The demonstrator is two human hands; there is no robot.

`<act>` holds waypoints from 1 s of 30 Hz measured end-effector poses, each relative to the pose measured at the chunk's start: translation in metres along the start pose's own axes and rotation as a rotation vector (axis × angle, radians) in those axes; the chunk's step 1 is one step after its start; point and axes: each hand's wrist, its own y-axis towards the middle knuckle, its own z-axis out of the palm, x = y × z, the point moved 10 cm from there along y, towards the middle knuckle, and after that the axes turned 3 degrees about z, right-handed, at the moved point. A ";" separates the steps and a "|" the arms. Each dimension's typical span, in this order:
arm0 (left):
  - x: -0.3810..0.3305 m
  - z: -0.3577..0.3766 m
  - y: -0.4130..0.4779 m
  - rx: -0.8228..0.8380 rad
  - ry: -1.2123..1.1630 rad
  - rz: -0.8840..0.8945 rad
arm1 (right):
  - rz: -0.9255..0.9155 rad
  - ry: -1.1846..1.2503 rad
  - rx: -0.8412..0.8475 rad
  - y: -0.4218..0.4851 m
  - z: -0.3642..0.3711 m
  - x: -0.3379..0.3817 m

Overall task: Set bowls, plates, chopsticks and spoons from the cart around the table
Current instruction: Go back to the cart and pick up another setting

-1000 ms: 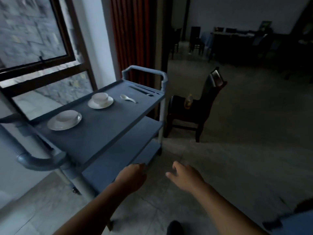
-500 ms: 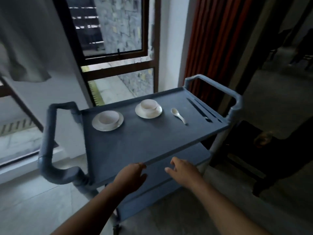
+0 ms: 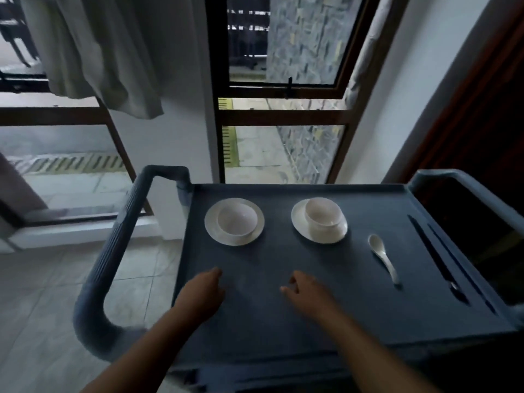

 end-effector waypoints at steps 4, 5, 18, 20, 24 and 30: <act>0.031 -0.029 0.058 -0.091 -0.123 -0.103 | 0.048 0.051 0.088 0.071 -0.003 0.021; 0.038 -0.036 0.073 -0.109 -0.144 -0.122 | 0.064 0.069 0.096 0.087 -0.005 0.027; 0.056 -0.059 0.184 -0.194 -0.343 -0.167 | 0.121 0.205 0.013 0.191 -0.022 0.077; 0.058 -0.058 0.187 -0.218 -0.358 -0.189 | 0.130 0.202 0.008 0.194 -0.021 0.081; 0.061 -0.056 0.190 -0.269 -0.387 -0.226 | 0.139 0.224 0.005 0.204 -0.022 0.085; 0.066 -0.051 0.186 -0.319 -0.408 -0.235 | 0.095 0.260 -0.001 0.210 -0.021 0.081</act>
